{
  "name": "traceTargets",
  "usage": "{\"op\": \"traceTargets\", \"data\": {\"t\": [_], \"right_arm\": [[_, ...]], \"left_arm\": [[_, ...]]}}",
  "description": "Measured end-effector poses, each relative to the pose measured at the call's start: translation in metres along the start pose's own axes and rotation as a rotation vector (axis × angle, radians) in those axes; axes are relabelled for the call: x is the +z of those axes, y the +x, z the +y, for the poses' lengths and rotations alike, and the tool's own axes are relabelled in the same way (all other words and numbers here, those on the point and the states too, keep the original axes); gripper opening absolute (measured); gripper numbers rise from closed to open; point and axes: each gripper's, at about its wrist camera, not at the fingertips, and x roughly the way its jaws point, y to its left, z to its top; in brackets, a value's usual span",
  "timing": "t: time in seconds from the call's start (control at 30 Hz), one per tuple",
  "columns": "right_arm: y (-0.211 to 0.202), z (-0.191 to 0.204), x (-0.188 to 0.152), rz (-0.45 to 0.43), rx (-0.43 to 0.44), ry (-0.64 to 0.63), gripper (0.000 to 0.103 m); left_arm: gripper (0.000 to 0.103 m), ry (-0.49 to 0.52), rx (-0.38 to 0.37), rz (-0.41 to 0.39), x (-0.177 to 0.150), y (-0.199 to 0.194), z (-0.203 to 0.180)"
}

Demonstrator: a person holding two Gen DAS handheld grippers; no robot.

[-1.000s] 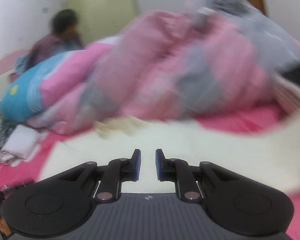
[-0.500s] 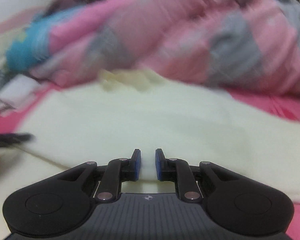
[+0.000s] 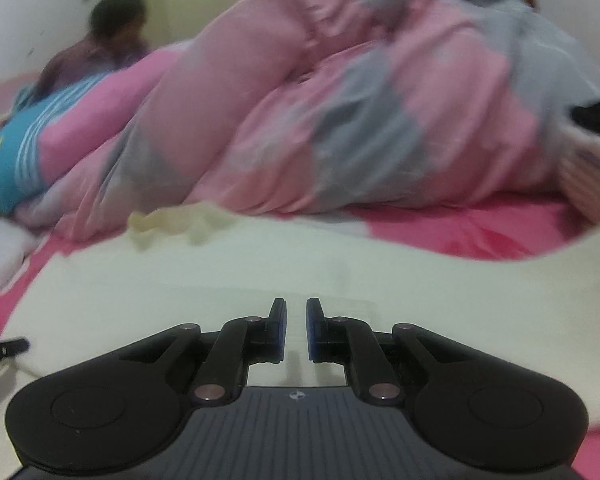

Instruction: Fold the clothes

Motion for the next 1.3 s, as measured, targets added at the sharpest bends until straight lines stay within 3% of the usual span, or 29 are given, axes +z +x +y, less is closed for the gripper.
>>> {"op": "traceTargets", "data": {"t": [0.13, 0.17, 0.27, 0.37, 0.5, 0.63, 0.7, 0.83, 0.9, 1.07, 1.17, 1.3], "right_arm": [[0.048, -0.007, -0.004, 0.089, -0.097, -0.012, 0.006], [0.052, -0.018, -0.001, 0.074, -0.093, 0.043, 0.006], [0.038, -0.03, 0.013, 0.021, -0.197, 0.118, 0.009], [0.017, -0.014, 0.019, -0.002, -0.154, 0.077, 0.009], [0.006, 0.024, 0.008, 0.012, -0.021, -0.013, 0.01], [0.033, 0.05, -0.026, 0.101, -0.032, -0.117, 0.01], [0.037, 0.051, -0.034, 0.073, -0.042, -0.13, 0.011], [0.038, 0.06, -0.032, 0.092, -0.074, -0.169, 0.011], [0.039, 0.064, -0.032, 0.099, -0.093, -0.189, 0.011], [0.029, 0.075, -0.022, 0.116, -0.126, -0.159, 0.011], [0.01, 0.089, -0.019, 0.081, -0.051, -0.135, 0.011], [0.02, 0.101, -0.04, 0.125, -0.053, -0.206, 0.015]], "left_arm": [[0.066, 0.005, -0.018, -0.033, 0.001, -0.008, -0.002], [0.066, 0.011, -0.027, -0.041, 0.001, -0.011, -0.003], [0.066, 0.027, -0.053, -0.066, 0.002, -0.018, -0.007], [0.068, 0.038, -0.071, -0.065, 0.003, -0.022, -0.011], [0.069, 0.071, -0.051, -0.062, 0.001, -0.025, -0.018], [0.069, 0.102, -0.04, -0.125, -0.001, -0.037, -0.026], [0.069, 0.134, -0.044, -0.148, -0.002, -0.041, -0.031], [0.07, 0.205, -0.071, -0.088, -0.012, -0.029, -0.043], [0.07, 0.228, -0.049, -0.036, -0.015, -0.017, -0.046], [0.072, 0.247, -0.046, -0.024, -0.016, -0.016, -0.047], [0.074, 0.252, -0.046, -0.017, -0.016, -0.016, -0.047], [0.074, 0.234, -0.046, -0.041, -0.011, -0.027, -0.049]]}}
